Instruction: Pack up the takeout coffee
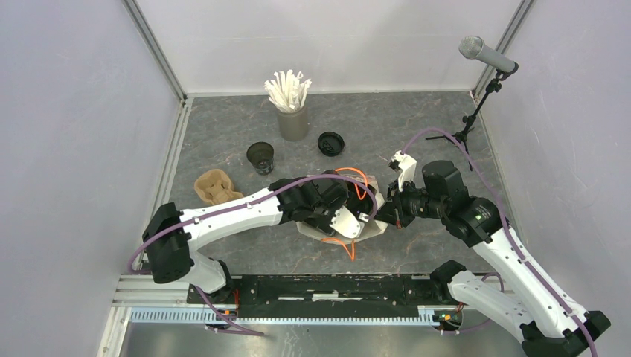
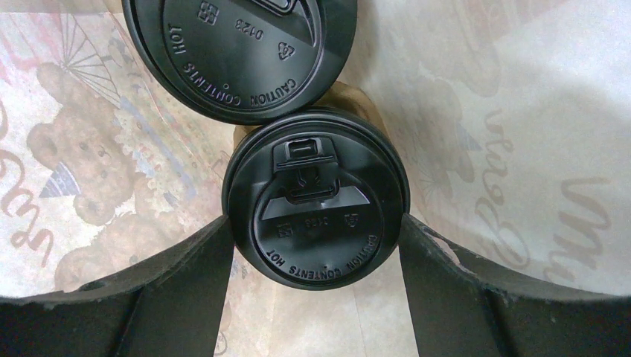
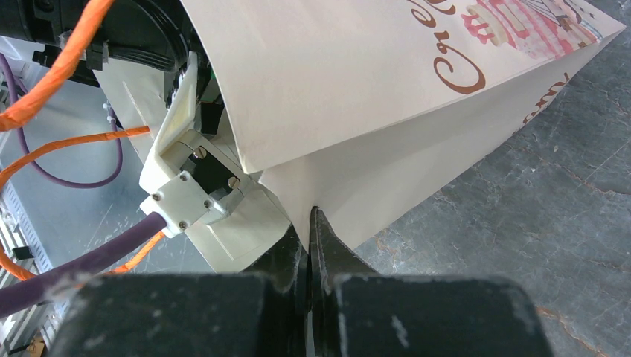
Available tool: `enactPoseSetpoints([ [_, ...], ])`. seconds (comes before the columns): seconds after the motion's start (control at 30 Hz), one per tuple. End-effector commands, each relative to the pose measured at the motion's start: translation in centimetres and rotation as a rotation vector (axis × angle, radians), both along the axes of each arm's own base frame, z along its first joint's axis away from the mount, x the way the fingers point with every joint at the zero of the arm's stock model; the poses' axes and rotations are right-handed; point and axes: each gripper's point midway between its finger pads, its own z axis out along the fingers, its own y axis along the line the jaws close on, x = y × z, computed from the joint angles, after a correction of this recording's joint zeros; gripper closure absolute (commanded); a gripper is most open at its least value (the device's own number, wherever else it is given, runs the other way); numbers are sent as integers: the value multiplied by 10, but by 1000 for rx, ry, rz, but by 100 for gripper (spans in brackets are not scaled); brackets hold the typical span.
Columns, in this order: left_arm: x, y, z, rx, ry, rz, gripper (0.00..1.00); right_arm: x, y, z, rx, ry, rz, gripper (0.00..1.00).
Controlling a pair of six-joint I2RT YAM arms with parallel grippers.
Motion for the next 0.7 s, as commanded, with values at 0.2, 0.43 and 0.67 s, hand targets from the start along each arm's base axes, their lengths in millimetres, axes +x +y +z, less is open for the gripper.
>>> enactPoseSetpoints([
  [0.2, 5, -10, 4, -30, -12, 3, 60, 3, 8, 6, 48, -21, 19, 100],
  [0.43, 10, -9, -4, -42, -38, 34, 62, 3, 11, 6, 57, -3, 20, 100],
  [0.67, 8, -10, -10, -57, -23, 42, 63, 4, 11, 6, 51, 0, 16, 100],
])
